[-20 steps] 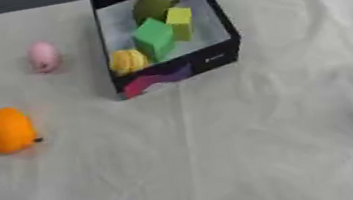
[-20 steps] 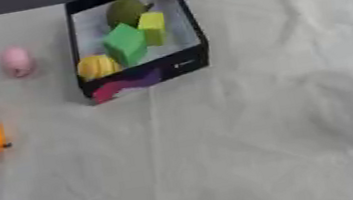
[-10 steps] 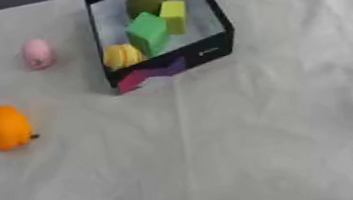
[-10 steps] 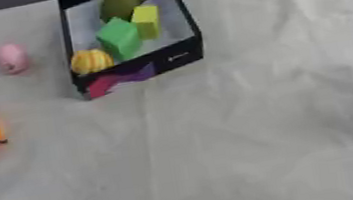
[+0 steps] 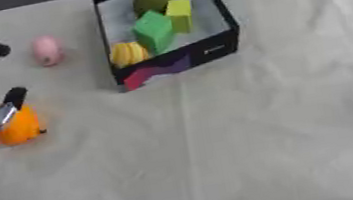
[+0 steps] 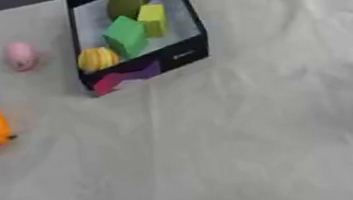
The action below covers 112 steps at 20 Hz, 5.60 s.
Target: Pick up objects on the table and place them in the box.
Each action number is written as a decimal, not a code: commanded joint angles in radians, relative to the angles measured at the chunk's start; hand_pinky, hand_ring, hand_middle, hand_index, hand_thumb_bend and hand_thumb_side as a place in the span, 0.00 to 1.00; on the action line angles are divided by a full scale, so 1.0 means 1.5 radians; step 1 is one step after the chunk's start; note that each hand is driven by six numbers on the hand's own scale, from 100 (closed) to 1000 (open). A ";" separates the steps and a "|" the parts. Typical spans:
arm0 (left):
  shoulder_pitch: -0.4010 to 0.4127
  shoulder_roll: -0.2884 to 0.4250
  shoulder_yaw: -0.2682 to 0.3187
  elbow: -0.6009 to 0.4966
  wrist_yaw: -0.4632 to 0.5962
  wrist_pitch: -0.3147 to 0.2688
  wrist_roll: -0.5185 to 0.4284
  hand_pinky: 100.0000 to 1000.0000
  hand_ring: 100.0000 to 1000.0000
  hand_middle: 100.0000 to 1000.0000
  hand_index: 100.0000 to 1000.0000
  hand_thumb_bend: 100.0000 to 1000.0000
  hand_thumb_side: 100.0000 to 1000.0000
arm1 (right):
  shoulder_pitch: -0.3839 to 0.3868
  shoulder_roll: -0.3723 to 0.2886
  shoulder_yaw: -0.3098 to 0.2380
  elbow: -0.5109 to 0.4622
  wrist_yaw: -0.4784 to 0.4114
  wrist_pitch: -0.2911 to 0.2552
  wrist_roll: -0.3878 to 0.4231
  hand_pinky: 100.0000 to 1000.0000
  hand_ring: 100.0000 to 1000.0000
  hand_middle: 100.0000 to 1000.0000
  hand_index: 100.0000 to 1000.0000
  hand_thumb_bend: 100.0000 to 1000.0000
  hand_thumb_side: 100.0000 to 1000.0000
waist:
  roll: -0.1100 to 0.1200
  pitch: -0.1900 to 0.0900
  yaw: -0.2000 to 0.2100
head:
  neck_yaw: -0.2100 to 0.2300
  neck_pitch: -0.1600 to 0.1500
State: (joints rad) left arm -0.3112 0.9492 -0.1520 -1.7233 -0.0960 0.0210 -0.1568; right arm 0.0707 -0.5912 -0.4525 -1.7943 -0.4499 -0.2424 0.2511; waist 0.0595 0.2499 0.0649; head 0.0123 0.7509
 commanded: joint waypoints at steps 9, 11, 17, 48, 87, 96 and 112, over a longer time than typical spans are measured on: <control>-0.022 0.158 0.007 0.153 -0.078 -0.029 -0.127 1.00 0.89 0.76 0.85 0.32 0.35 | -0.013 -0.025 -0.010 0.014 -0.038 0.004 0.030 0.85 0.74 0.67 0.86 0.00 0.54 | -0.012 -0.021 -0.008 | 0.021 -0.007; -0.027 0.156 0.000 0.161 -0.077 -0.031 -0.150 1.00 0.86 0.75 0.83 0.30 0.39 | -0.013 -0.024 -0.009 0.015 -0.038 0.005 0.031 0.85 0.74 0.67 0.85 0.00 0.54 | -0.012 -0.021 -0.010 | 0.022 -0.007; -0.046 0.147 -0.021 0.177 -0.066 -0.035 -0.215 1.00 0.84 0.74 0.80 0.25 0.44 | -0.013 -0.022 -0.009 0.017 -0.035 0.009 0.032 0.85 0.73 0.67 0.85 0.00 0.54 | -0.012 -0.020 -0.013 | 0.026 -0.008; -0.129 0.127 -0.057 0.061 -0.084 -0.018 -0.341 1.00 0.86 0.76 0.82 0.47 0.13 | -0.015 -0.007 -0.003 0.027 -0.007 0.020 0.040 0.86 0.73 0.66 0.85 0.00 0.56 | -0.012 -0.009 -0.023 | 0.026 -0.016; -0.311 0.015 -0.095 0.152 -0.159 0.012 -0.182 0.57 0.44 0.39 0.46 0.00 0.09 | -0.019 -0.001 -0.002 0.030 -0.001 0.028 0.058 0.87 0.73 0.67 0.85 0.00 0.57 | -0.008 -0.007 -0.032 | 0.042 -0.016; -0.500 -0.188 -0.105 0.311 -0.254 -0.036 -0.166 0.58 0.44 0.39 0.46 0.00 0.11 | -0.075 -0.024 0.028 0.026 -0.037 0.038 0.089 0.87 0.73 0.67 0.85 0.00 0.54 | -0.002 0.001 -0.084 | 0.075 -0.033; -0.539 -0.302 -0.051 0.486 -0.375 -0.179 -0.155 0.89 0.78 0.77 0.87 0.25 0.46 | -0.083 -0.020 0.036 0.017 -0.046 0.042 0.099 0.87 0.73 0.67 0.85 0.00 0.55 | -0.002 0.012 -0.117 | 0.101 -0.039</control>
State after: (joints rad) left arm -1.0867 0.4664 -0.2459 -0.9781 -0.6763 -0.2396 -0.3783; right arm -0.0507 -0.5947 -0.3929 -1.7491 -0.5192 -0.1762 0.3994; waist 0.0532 0.2717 -0.1096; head 0.1649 0.7006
